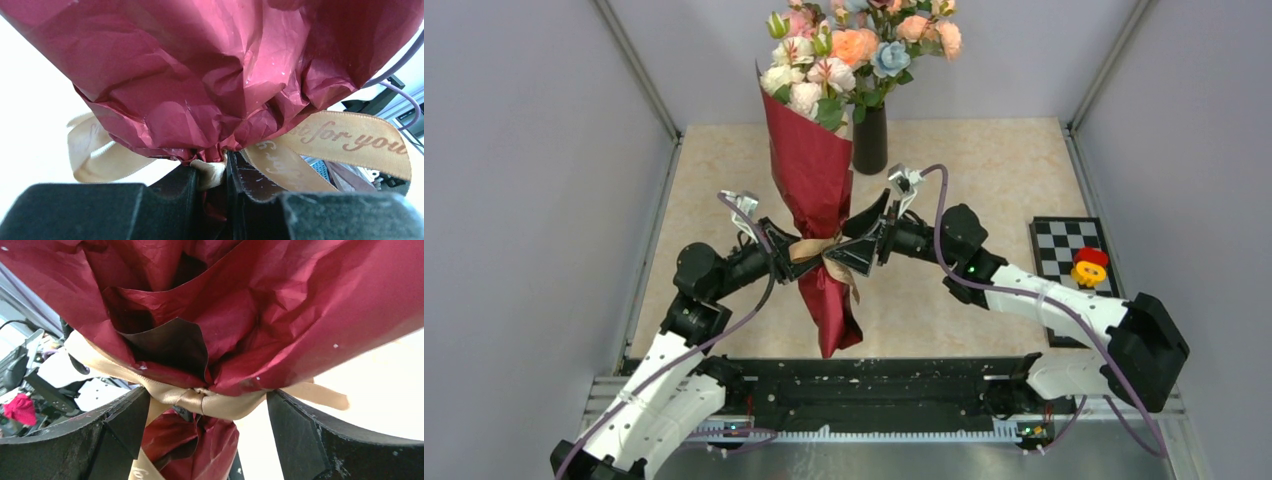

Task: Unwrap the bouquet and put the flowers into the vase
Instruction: Pick up the fake flower at the center of the board, then place the fake flower at the center of the board.

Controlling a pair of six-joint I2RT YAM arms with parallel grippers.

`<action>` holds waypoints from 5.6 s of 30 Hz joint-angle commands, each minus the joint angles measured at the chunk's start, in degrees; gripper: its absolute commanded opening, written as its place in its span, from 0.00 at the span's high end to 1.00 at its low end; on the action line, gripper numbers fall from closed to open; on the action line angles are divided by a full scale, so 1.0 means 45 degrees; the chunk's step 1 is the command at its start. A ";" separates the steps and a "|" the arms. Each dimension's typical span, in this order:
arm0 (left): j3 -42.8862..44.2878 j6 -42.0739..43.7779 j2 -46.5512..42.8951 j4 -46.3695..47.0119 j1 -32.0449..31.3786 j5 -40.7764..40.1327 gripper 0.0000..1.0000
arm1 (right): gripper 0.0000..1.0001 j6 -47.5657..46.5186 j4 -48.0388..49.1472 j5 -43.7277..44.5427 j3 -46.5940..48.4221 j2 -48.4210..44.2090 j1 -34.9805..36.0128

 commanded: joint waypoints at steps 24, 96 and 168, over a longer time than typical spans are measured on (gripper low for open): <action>0.0908 0.0438 -0.0086 0.1395 -0.0776 0.1304 0.91 | 0.31 0.1945 0.3594 0.1122 0.1945 0.1479 0.0808; 0.3364 0.6683 0.0443 -0.7144 0.6639 -1.0887 0.01 | 1.00 -1.3552 -0.6610 0.7131 0.3152 0.5401 0.0043; -0.2141 0.1375 0.1244 -0.3026 -0.2534 -0.9524 0.01 | 0.27 -0.2789 -1.0006 0.2883 -0.2363 -0.1109 -0.6653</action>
